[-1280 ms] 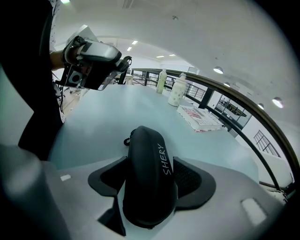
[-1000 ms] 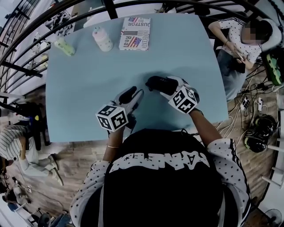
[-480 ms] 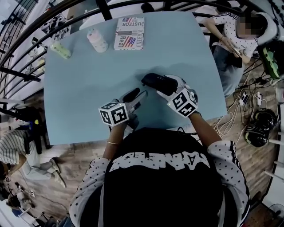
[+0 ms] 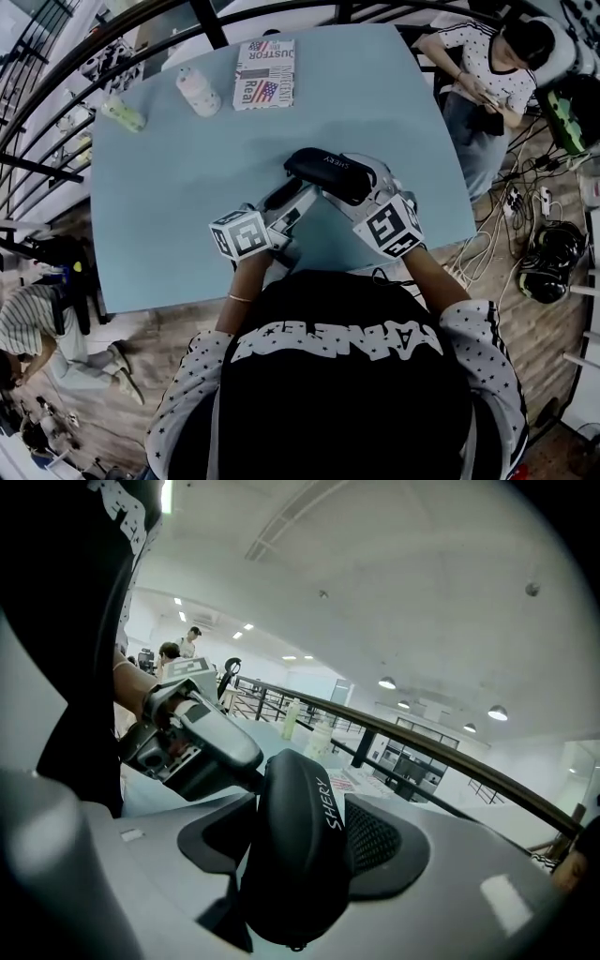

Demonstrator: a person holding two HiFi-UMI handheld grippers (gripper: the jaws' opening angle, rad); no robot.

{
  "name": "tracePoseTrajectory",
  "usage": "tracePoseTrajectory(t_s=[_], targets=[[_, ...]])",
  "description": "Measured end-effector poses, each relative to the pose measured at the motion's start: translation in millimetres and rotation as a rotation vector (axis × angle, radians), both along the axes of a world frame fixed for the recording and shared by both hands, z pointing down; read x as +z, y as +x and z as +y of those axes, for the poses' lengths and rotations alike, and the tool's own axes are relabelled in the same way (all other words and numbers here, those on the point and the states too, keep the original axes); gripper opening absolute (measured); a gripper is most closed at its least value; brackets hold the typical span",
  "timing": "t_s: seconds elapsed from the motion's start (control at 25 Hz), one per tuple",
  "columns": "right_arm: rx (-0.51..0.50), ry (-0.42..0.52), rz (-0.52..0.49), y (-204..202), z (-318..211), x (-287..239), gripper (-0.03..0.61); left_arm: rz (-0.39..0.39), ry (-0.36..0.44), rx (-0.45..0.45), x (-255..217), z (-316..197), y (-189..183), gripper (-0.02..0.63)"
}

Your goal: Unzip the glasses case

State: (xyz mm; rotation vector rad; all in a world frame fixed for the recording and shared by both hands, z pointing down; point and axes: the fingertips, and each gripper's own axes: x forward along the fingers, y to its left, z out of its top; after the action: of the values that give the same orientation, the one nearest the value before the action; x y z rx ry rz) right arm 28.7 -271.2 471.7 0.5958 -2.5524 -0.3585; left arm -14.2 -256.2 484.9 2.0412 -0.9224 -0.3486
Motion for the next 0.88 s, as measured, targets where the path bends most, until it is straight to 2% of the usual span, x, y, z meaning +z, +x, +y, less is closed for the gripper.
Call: tracePoseTrajectory(t_s=[0.24,0.48,0.68,0.88], targets=[[-0.022,0.051,-0.064,-6.9,18.1,-30.8,0.301,0.081,0.041,-0.007,-33.0,-2.3,9.6,0.0],[-0.078,0.078,-0.08,-16.3,42.2,-41.1,0.301,0.081,0.059,0.001,-43.4,3.4,13.3,0.0],[-0.142,0.114,-0.052,-20.6,64.7,-39.4,0.301,0.073,0.055,0.01,-41.2,12.4,18.5,0.0],[-0.172,0.099,-0.079,-22.9,76.1,-41.4,0.302,0.077,0.054,0.014,-44.1,18.6,21.2,0.0]])
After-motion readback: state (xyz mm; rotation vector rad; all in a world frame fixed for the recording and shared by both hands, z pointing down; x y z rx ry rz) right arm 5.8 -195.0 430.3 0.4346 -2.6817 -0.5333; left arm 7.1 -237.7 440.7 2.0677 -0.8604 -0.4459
